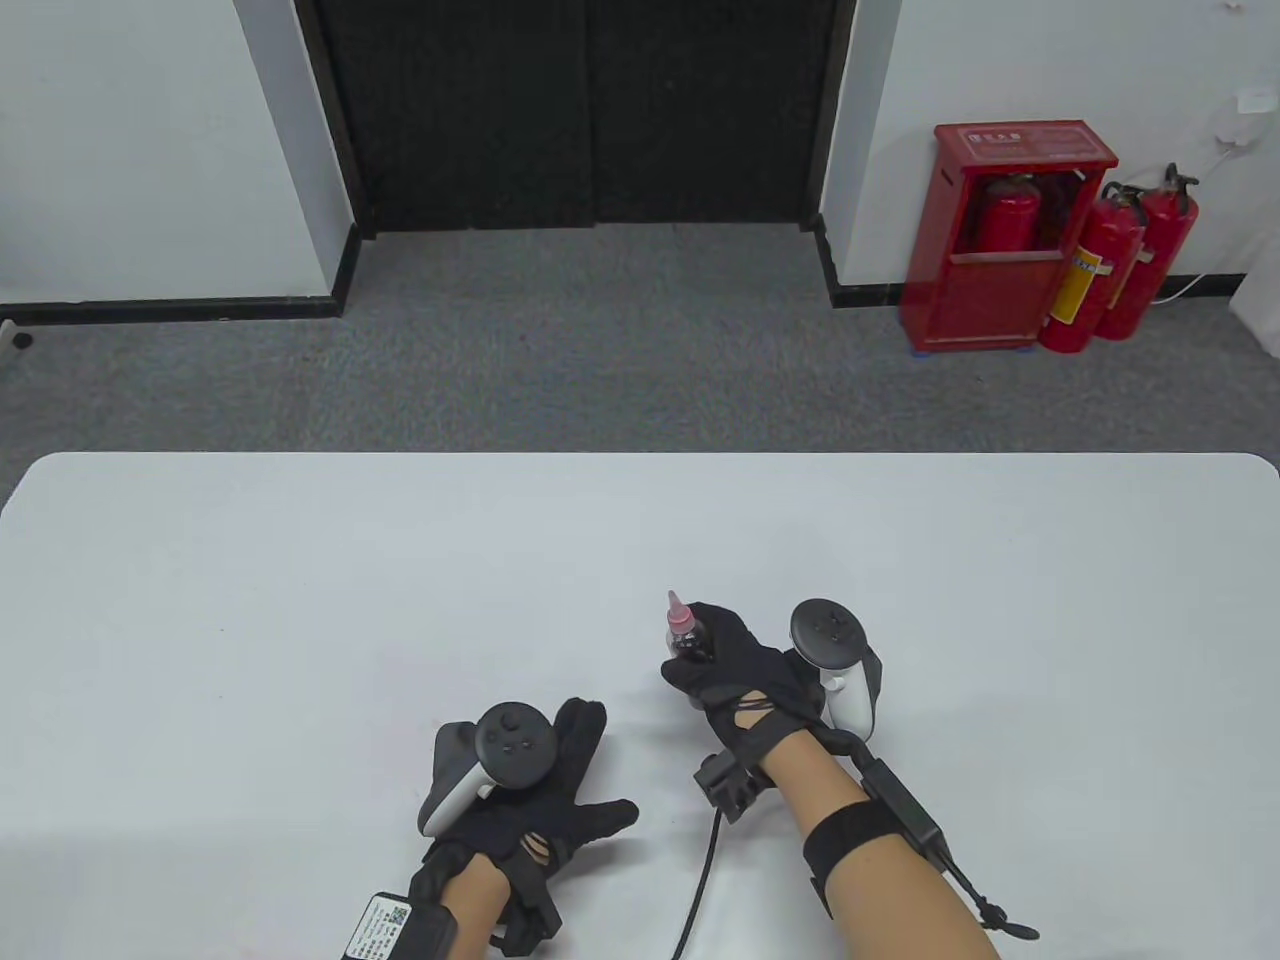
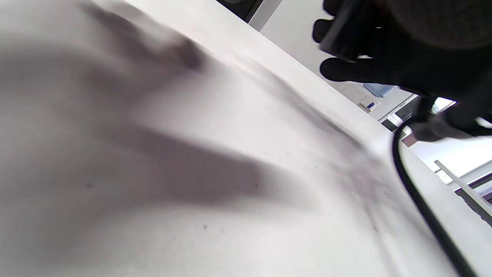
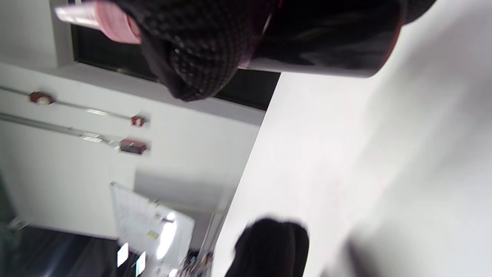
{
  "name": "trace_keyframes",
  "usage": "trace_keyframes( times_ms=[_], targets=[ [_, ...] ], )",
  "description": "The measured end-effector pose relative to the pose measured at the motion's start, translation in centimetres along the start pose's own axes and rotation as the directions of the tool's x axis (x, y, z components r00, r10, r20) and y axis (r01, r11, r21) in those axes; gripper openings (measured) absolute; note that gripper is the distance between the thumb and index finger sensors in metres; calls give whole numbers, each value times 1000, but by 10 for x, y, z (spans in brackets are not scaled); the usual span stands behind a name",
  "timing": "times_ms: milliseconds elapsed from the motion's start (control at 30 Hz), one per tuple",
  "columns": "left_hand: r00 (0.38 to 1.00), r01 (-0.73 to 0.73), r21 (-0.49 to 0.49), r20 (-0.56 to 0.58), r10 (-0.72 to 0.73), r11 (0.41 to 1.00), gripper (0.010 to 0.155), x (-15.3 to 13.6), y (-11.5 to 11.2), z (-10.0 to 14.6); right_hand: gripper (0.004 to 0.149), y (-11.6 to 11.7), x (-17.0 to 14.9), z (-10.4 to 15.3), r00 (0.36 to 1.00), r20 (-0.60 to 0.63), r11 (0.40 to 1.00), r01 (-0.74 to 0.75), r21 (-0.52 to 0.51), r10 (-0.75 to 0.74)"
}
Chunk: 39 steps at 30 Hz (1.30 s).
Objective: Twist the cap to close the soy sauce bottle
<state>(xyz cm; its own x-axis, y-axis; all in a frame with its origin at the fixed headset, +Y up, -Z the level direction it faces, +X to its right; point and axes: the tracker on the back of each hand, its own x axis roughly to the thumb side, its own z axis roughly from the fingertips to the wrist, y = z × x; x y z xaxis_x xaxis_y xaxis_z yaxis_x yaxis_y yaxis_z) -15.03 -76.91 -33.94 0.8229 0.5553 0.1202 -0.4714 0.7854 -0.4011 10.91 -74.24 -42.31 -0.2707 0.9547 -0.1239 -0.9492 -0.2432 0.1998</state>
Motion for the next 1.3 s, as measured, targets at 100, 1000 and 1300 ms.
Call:
trace_keyframes(
  times_ms=[100, 1000, 1300],
  targets=[
    [1000, -1, 14, 5, 1, 1000, 107, 0, 3, 2, 72, 4, -8, -13, 997, -74, 997, 0, -83, -6],
    [1000, 27, 4, 12, -27, 1000, 106, 4, 3, 1, 96, -32, -35, 51, 969, -104, 975, -223, 20, 224],
    [992, 119, 56, -38, -117, 991, 112, 4, 7, 3, 96, -60, -47, 94, 909, -47, 908, -409, 90, 414]
  ],
)
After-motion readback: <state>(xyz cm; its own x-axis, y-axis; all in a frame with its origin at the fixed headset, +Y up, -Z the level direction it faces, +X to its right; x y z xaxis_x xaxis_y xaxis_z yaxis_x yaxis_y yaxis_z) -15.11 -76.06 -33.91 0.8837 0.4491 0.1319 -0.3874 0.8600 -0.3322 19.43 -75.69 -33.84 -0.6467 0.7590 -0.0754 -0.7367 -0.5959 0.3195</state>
